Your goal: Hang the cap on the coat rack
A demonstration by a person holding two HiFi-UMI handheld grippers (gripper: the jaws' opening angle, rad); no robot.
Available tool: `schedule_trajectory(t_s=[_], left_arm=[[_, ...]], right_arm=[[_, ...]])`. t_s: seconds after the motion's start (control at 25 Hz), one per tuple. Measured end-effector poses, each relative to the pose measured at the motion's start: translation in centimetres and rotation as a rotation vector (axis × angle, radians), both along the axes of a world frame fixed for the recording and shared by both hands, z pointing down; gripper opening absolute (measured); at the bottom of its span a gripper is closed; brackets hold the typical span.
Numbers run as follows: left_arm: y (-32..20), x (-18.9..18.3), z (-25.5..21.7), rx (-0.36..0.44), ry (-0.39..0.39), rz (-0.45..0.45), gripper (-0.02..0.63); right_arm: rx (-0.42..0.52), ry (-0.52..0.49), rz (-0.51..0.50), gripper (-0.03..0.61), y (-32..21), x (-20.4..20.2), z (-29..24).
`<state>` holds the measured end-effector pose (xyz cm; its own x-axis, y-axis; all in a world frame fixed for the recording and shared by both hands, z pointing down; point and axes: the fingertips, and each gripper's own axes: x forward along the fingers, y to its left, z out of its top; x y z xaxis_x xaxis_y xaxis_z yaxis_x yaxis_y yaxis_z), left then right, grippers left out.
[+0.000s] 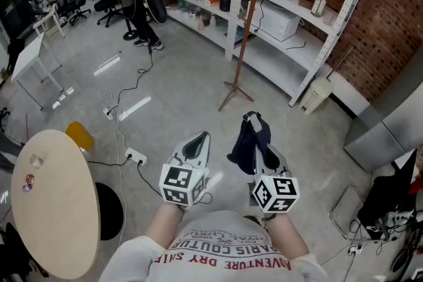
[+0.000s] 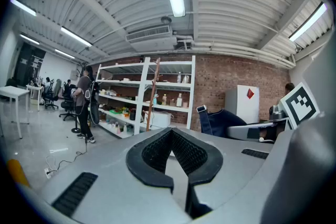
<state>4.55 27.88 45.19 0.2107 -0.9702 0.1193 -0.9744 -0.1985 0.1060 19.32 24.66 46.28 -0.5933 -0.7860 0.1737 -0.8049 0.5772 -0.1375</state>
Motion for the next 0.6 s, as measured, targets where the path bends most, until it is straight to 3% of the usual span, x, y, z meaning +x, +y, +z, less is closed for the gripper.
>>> schedule_trajectory(t_s=[0.6], left_arm=[[-1.0, -0.1, 0.0, 0.005, 0.003, 0.006, 0.005]], right_arm=[[0.005, -0.003, 0.018, 0.028, -0.9, 0.1, 0.0]])
